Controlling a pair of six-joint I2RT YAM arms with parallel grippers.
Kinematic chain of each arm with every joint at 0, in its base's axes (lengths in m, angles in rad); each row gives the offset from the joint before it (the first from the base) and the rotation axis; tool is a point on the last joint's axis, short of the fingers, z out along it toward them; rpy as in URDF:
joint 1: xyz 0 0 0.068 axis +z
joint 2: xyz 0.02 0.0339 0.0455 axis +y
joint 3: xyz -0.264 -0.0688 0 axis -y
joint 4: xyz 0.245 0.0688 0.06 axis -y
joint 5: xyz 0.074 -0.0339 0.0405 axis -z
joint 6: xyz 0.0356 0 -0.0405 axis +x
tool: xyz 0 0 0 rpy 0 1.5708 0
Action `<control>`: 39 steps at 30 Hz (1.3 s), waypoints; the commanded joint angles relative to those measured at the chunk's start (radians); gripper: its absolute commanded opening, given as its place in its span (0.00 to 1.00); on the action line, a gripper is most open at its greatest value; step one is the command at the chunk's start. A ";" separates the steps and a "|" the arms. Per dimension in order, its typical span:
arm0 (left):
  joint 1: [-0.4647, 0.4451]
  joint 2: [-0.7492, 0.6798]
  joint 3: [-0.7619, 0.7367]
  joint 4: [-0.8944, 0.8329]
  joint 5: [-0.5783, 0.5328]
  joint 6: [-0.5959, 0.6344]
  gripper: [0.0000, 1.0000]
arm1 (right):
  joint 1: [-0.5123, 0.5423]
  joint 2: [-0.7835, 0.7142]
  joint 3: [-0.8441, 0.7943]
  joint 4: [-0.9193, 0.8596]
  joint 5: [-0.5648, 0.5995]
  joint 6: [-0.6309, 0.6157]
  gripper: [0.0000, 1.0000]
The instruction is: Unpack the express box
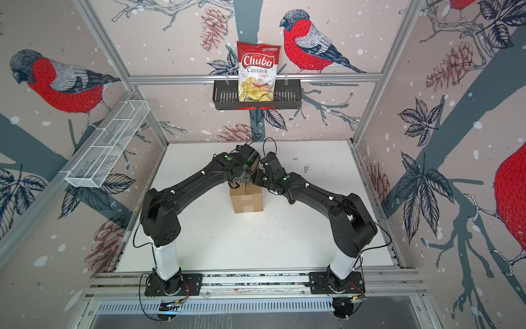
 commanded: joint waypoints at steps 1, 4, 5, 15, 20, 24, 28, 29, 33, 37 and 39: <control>-0.002 -0.014 -0.004 -0.017 0.015 0.001 0.58 | 0.002 0.007 -0.010 -0.116 -0.035 0.013 0.40; -0.002 -0.020 -0.001 -0.021 0.006 0.003 0.57 | 0.001 0.007 -0.013 -0.108 -0.039 0.015 0.41; -0.001 -0.022 -0.001 -0.024 0.005 0.003 0.57 | 0.002 0.007 -0.015 -0.105 -0.042 0.015 0.41; -0.004 -0.071 -0.038 0.013 0.009 0.003 0.50 | -0.004 -0.014 -0.061 -0.039 -0.087 0.026 0.51; -0.003 -0.115 -0.075 0.063 0.023 0.010 0.49 | -0.012 -0.011 -0.065 -0.035 -0.095 0.020 0.54; -0.004 -0.145 -0.117 0.100 0.030 0.008 0.48 | -0.017 -0.001 -0.066 -0.034 -0.101 0.018 0.54; -0.004 -0.169 -0.147 0.122 0.021 -0.001 0.48 | -0.017 0.006 -0.063 -0.033 -0.101 0.016 0.54; -0.002 -0.176 -0.156 0.131 0.020 -0.003 0.48 | -0.015 0.007 -0.061 -0.035 -0.101 0.016 0.54; -0.003 -0.202 -0.185 0.163 0.025 -0.005 0.48 | -0.015 0.006 -0.058 -0.041 -0.097 0.016 0.54; 0.001 -0.220 -0.194 0.178 0.042 -0.006 0.49 | -0.012 -0.003 -0.051 -0.052 -0.091 0.010 0.54; 0.007 -0.231 -0.201 0.190 0.057 -0.003 0.53 | -0.010 -0.009 -0.044 -0.067 -0.077 0.007 0.55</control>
